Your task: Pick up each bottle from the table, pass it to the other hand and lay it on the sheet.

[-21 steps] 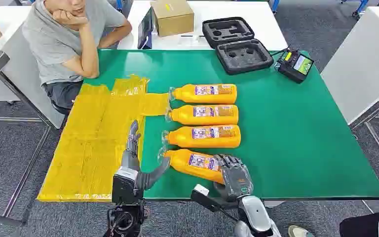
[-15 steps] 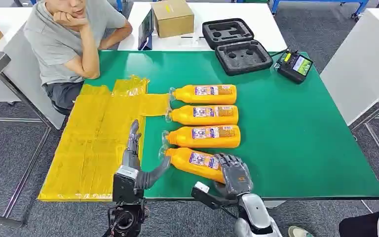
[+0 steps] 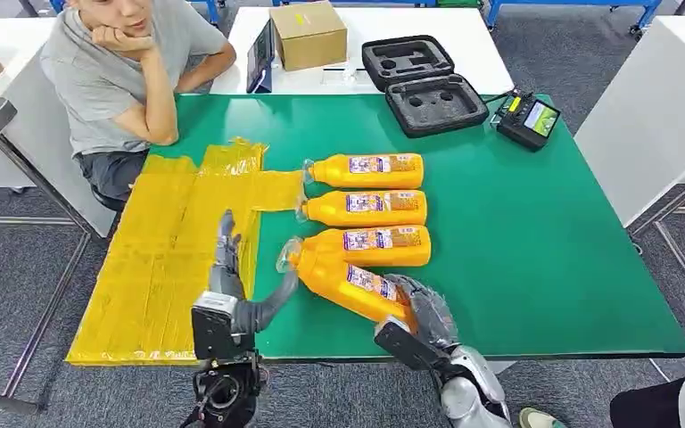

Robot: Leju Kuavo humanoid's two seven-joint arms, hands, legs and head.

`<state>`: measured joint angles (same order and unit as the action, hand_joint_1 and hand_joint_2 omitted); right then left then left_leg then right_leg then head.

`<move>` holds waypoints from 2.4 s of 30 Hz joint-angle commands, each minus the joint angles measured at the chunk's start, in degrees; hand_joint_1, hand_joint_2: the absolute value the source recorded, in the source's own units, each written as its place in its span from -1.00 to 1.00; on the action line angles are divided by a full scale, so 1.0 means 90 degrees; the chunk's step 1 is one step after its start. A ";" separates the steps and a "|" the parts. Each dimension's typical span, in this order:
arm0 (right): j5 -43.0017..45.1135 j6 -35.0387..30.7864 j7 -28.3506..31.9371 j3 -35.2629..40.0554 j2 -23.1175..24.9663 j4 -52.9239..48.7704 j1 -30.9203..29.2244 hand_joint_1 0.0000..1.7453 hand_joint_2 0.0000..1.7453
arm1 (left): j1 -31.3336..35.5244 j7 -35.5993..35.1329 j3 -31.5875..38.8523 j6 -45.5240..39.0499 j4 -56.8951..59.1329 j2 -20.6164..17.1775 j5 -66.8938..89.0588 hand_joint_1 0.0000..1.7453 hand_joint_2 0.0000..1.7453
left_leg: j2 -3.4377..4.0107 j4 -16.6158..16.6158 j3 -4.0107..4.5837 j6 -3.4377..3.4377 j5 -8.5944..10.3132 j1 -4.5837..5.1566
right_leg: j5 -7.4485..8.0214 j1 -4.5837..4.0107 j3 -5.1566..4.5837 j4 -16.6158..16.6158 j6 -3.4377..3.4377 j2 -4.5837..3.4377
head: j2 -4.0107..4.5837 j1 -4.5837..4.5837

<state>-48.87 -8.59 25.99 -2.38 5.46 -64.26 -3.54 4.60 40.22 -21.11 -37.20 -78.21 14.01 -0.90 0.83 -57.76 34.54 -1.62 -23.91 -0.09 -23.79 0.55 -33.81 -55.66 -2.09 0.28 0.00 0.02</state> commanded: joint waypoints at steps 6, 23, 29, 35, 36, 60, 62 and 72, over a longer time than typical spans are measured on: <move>0.0580 0.0206 0.0259 -0.0363 0.0154 0.0327 0.0234 1.00 1.00 | -0.0060 -0.0024 0.0177 -0.0311 -0.0399 0.0020 0.0336 -1.00 1.00 | -0.0028 0.0009 -0.0008 0.0010 -0.0004 -0.0005 | -0.0011 -0.0003 0.0015 0.0009 0.0009 0.0017 | 0.0000 0.0000; 0.1742 -0.0280 0.1131 -0.0504 0.0428 -0.0871 0.0594 1.00 1.00 | 0.0172 -0.0080 -0.0050 0.1374 0.1631 0.0046 -0.1293 -1.00 1.00 | -0.0038 0.0013 0.0003 0.0008 -0.0004 0.0005 | -0.0018 0.0009 0.0009 0.0006 0.0005 0.0022 | 0.0000 -0.0002; 0.1746 -0.0430 0.1041 -0.0259 0.0425 -0.0814 0.0556 1.00 1.00 | 0.0214 -0.0317 -0.0311 0.1770 0.1697 -0.0041 -0.1666 -1.00 1.00 | -0.0022 0.0005 0.0047 0.0004 -0.0006 0.0002 | -0.0012 0.0006 -0.0031 0.0002 0.0001 0.0006 | 0.0000 0.0000; 0.1931 -0.0480 0.1115 -0.0179 0.0382 -0.0471 0.0387 1.00 1.00 | 0.0108 -0.0515 -0.0426 0.1919 0.1504 -0.0124 -0.1770 -1.00 1.00 | -0.0018 0.0007 0.0042 0.0009 -0.0011 0.0001 | -0.0015 0.0006 -0.0026 0.0003 0.0006 0.0000 | 0.0000 0.0000; 0.1931 -0.0480 0.1115 -0.0179 0.0382 -0.0471 0.0387 1.00 1.00 | 0.0108 -0.0515 -0.0426 0.1919 0.1504 -0.0124 -0.1770 -1.00 1.00 | -0.0014 0.0008 0.0048 0.0007 -0.0007 0.0001 | -0.0010 0.0005 -0.0033 0.0004 0.0004 -0.0001 | 0.0000 0.0000; 0.1933 -0.0546 0.1219 0.0467 0.0383 0.0204 -0.0005 1.00 1.00 | 0.0245 -0.0669 -0.0618 0.2369 0.1588 -0.0108 -0.1960 -1.00 1.00 | -0.0015 0.0008 0.0047 0.0008 -0.0010 0.0000 | -0.0012 0.0004 -0.0030 0.0004 0.0005 -0.0001 | 0.0000 0.0000; 0.1933 -0.0546 0.1219 0.0462 0.0371 0.0206 -0.0006 1.00 1.00 | 0.0241 -0.0667 -0.0616 0.2369 0.1592 -0.0114 -0.1961 -1.00 1.00 | -0.0014 0.0007 0.0045 0.0009 -0.0011 -0.0002 | -0.0013 0.0002 -0.0027 0.0005 0.0005 -0.0002 | 0.0000 0.0000; 0.2001 -0.0554 0.1186 0.0505 0.0342 0.0338 -0.0055 1.00 1.00 | 0.0303 -0.0726 -0.0725 0.2510 0.1676 -0.0133 -0.1964 -1.00 1.00 | -0.0016 0.0007 0.0059 0.0005 -0.0005 0.0001 | -0.0008 0.0006 -0.0041 0.0004 0.0002 0.0003 | 0.0000 0.0000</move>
<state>-31.76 -13.25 36.98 1.14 8.74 -65.62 -1.51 5.10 34.36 -25.75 -15.91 -67.06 14.36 -18.36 0.68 -57.76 35.26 -1.65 -23.91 -0.06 -23.83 0.62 -34.35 -55.68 -2.14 0.38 0.00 0.02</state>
